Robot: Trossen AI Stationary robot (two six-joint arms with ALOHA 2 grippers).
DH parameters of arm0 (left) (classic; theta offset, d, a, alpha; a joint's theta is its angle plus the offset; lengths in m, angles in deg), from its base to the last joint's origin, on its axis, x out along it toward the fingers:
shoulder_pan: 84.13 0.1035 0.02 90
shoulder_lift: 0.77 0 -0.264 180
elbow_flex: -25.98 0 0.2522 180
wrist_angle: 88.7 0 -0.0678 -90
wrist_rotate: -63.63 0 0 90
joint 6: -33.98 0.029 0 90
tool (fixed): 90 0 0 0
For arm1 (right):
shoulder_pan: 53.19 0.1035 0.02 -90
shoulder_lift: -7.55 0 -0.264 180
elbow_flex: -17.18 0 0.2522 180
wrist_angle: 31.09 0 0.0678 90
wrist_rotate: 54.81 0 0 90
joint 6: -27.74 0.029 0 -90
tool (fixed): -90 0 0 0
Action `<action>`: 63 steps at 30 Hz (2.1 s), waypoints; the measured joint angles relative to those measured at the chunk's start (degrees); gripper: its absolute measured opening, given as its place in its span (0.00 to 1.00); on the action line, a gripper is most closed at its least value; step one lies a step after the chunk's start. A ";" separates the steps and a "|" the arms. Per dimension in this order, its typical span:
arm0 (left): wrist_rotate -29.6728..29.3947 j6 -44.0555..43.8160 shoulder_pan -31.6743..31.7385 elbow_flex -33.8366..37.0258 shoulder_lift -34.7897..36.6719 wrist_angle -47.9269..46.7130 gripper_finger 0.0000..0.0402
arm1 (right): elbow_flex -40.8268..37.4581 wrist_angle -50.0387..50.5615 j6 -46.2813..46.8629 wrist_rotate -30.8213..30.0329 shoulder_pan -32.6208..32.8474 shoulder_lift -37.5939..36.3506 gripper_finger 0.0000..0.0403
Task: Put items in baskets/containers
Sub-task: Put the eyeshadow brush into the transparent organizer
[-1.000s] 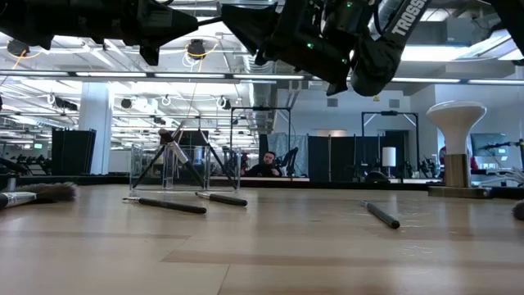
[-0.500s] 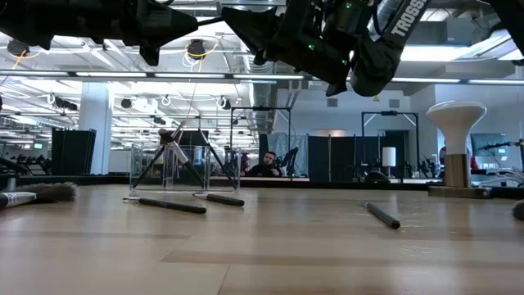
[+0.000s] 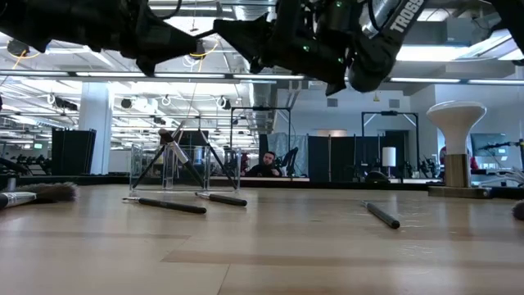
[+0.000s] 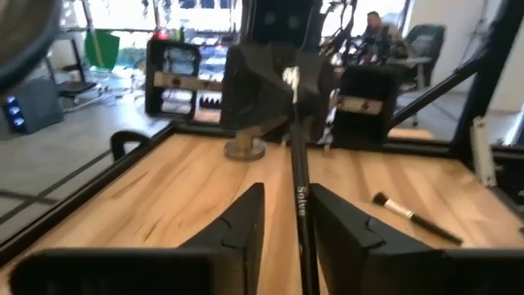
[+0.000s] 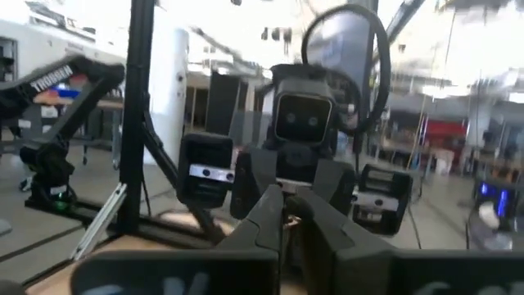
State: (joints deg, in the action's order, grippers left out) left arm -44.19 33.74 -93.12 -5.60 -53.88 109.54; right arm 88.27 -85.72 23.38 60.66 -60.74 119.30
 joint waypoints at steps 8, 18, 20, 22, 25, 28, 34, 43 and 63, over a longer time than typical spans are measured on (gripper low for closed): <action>-6.17 -0.01 0.00 0.00 0.00 -1.88 0.32 | 5.40 34.42 -5.01 -7.54 -0.03 -8.50 0.04; -7.48 -0.01 0.07 0.00 0.00 -4.58 0.34 | 6.43 55.01 -2.93 -30.36 -0.10 -15.93 0.03; -7.49 -0.01 0.07 0.00 0.00 -4.58 0.34 | 6.55 54.36 -2.82 -31.64 -0.52 -14.40 0.03; -7.48 -0.03 0.07 0.00 0.00 -4.58 0.34 | 6.73 55.16 -2.93 -31.66 -1.24 -12.71 0.03; -7.48 -0.58 0.11 0.00 0.00 -4.58 0.34 | 8.53 55.60 -2.40 -31.60 -1.99 -9.78 0.02; -7.48 -1.44 0.11 0.00 0.00 -4.58 0.34 | 12.03 60.93 -1.53 -31.45 -2.52 -7.85 0.03; -7.46 -1.52 0.11 0.00 0.00 -4.60 0.33 | 18.61 73.35 -0.09 -31.27 -2.58 -3.19 0.05; -7.46 -1.54 0.11 0.00 0.00 -4.63 0.33 | 23.01 78.33 -1.73 -31.25 -2.56 1.09 0.08; 8.46 -1.60 0.09 -0.04 -0.74 -8.16 0.33 | 23.09 80.63 -3.78 -34.54 0.24 -3.09 0.20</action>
State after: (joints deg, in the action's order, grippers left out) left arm -35.73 32.14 -93.03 -5.64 -54.62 101.38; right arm 111.36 -5.09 19.60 26.12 -60.50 116.21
